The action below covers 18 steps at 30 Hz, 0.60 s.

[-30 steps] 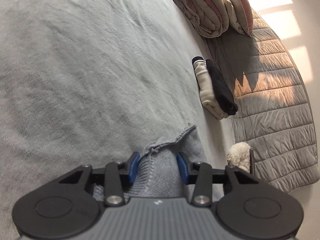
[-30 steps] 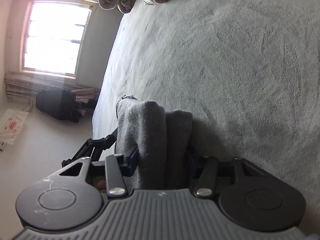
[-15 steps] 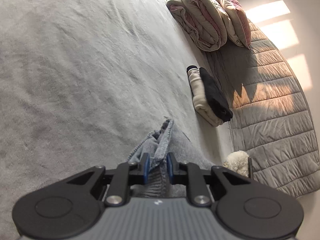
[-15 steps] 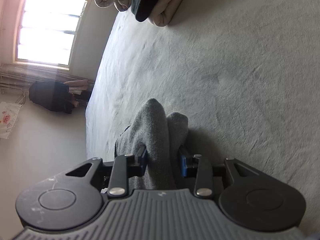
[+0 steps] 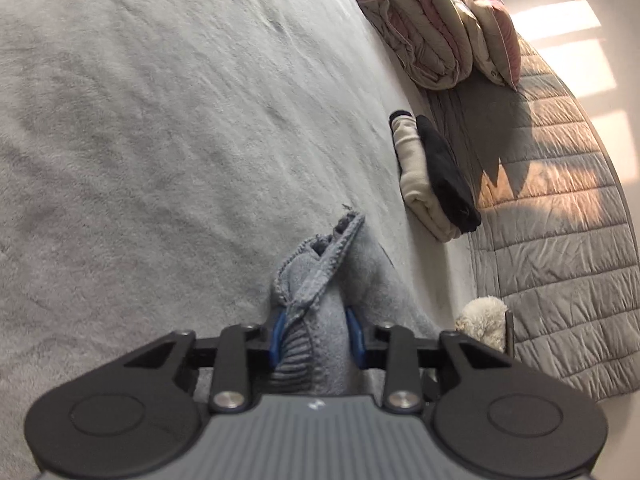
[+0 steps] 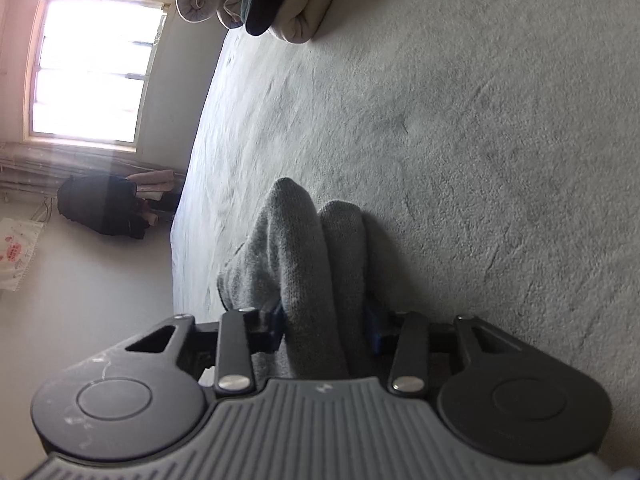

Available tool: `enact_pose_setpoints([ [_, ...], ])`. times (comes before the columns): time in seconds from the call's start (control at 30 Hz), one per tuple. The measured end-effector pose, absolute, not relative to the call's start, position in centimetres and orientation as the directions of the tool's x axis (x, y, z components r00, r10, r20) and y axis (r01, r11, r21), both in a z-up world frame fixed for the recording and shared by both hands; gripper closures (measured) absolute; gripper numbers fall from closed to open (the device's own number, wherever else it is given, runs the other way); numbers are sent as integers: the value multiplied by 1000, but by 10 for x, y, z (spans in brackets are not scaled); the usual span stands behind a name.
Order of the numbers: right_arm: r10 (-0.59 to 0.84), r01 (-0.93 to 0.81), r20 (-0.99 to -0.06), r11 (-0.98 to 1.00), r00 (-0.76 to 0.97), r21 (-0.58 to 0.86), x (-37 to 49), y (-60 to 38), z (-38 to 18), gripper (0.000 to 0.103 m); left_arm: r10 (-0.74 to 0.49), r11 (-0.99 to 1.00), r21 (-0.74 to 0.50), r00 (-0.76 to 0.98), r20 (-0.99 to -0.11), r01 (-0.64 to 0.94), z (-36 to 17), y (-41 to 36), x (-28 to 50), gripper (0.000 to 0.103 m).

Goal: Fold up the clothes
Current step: 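Carry the sweater with both grippers onto the black-and-cream clothes stack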

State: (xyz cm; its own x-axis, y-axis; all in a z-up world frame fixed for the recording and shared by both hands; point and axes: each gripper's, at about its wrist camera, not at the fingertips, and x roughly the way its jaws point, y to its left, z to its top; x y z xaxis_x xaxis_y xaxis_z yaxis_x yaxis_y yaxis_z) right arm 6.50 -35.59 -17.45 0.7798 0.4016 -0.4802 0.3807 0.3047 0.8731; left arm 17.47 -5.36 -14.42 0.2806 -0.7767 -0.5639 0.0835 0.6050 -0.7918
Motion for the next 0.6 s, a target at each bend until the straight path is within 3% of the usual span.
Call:
enact_pose_setpoints([
  [0.37,387,282,-423,370,819,885,100,-442,-89,71,-787,544,-833,405,-466,99,-77,-116,190,80],
  [0.6,354,275,-437,424,827,863,137,-513,-37,71,-812,486,-867,423,-401,111,-49,-181,233,80],
])
